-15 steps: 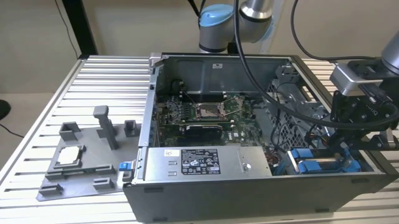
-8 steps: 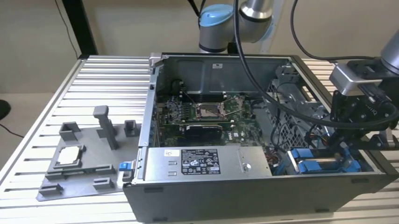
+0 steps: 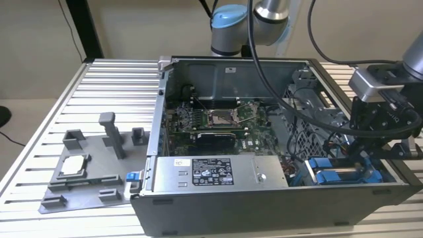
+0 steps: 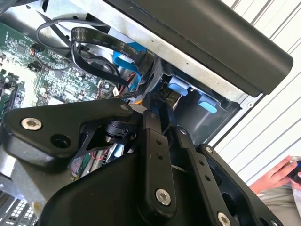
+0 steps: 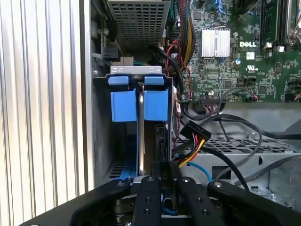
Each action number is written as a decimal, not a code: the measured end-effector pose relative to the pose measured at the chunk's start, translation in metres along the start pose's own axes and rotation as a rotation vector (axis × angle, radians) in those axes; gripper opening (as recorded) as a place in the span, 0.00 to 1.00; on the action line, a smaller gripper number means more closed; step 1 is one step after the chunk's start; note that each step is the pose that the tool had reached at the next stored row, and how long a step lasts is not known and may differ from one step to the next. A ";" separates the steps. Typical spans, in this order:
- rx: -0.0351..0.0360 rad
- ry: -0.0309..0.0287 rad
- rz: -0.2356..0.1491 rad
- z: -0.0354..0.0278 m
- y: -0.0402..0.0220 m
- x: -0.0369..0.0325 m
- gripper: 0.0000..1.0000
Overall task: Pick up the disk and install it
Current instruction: 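Insert the first disk wire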
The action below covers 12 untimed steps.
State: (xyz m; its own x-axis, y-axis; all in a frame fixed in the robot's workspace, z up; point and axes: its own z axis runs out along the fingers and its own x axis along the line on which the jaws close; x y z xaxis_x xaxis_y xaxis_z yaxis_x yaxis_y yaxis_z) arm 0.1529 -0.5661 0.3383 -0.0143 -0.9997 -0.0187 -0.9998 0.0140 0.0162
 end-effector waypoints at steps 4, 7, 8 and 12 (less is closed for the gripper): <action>0.0005 0.0014 0.000 0.0012 0.0000 0.0000 0.00; 0.0008 0.0026 0.000 0.0031 -0.0001 0.0000 0.00; 0.0009 0.0031 0.000 0.0038 -0.0001 0.0000 0.00; 0.0012 0.0052 0.000 0.0065 -0.0001 0.0000 0.00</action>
State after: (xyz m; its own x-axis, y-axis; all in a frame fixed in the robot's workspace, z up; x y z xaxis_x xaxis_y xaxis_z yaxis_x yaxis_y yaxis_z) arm 0.1530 -0.5660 0.3317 -0.0142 -0.9998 -0.0135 -0.9998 0.0140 0.0150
